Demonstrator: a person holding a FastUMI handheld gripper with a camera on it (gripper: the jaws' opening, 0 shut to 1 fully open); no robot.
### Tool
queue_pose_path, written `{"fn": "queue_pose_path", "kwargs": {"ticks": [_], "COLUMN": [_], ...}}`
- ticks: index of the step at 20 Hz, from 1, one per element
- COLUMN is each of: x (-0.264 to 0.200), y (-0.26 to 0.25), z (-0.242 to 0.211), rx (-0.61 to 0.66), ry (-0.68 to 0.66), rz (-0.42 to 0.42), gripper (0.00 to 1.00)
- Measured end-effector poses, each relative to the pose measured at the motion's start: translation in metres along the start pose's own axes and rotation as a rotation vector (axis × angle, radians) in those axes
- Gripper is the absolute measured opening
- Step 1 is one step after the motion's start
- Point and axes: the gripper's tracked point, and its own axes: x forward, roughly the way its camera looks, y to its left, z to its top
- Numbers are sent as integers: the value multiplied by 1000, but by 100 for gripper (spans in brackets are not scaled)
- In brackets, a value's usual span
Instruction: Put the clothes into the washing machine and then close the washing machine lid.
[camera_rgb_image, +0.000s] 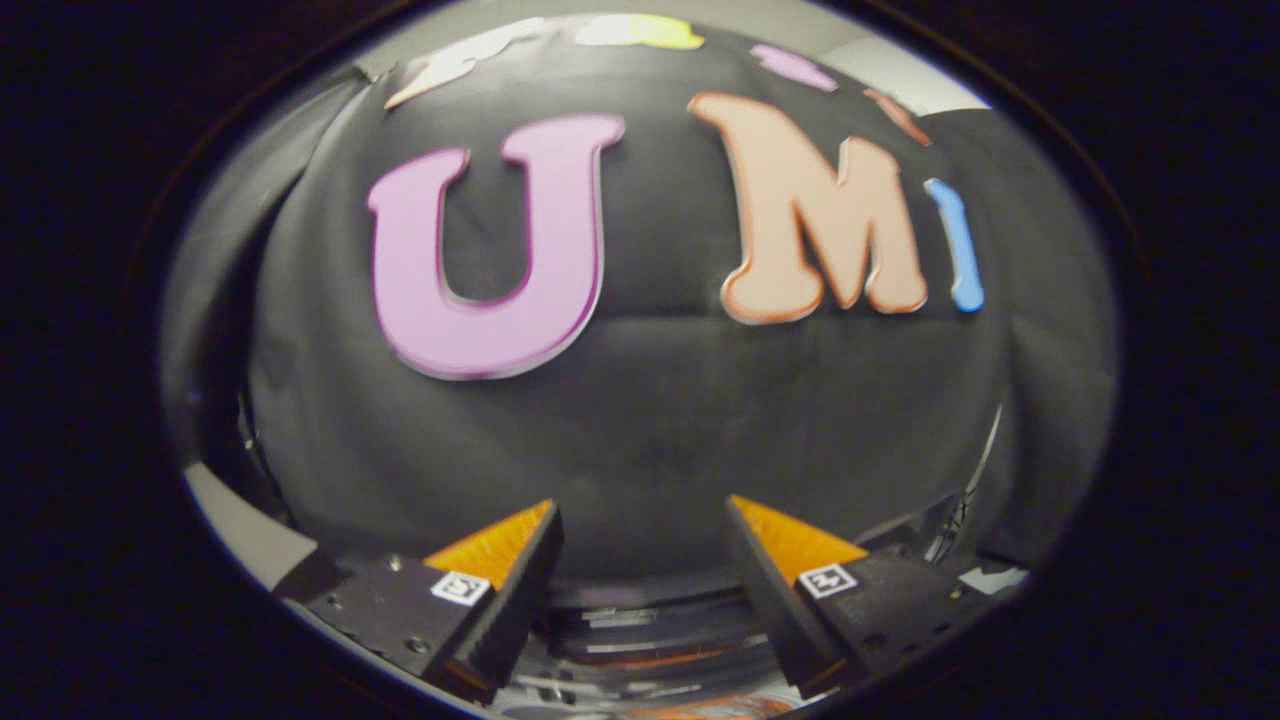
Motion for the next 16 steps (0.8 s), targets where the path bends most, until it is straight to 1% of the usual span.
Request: {"fn": "queue_pose_path", "kwargs": {"ticks": [1, 2, 3, 4, 5, 9, 11, 16], "x": [-5, -3, -2, -2, -5, -3, 0, -2], "y": [-3, -3, 0, -3, -3, -2, -2, -2], "z": [0, 3, 4, 2, 0, 6, 6, 5], "rx": [-75, -30, -18, -46, -40, -23, -20, -24], "ry": [13, 14, 17, 25, 30, -53, -67, -71], "rz": [3, -2, 2, 8, 8, 1, 3, 1], "gripper": [97, 97, 97, 97, 97, 97, 97, 97]}}
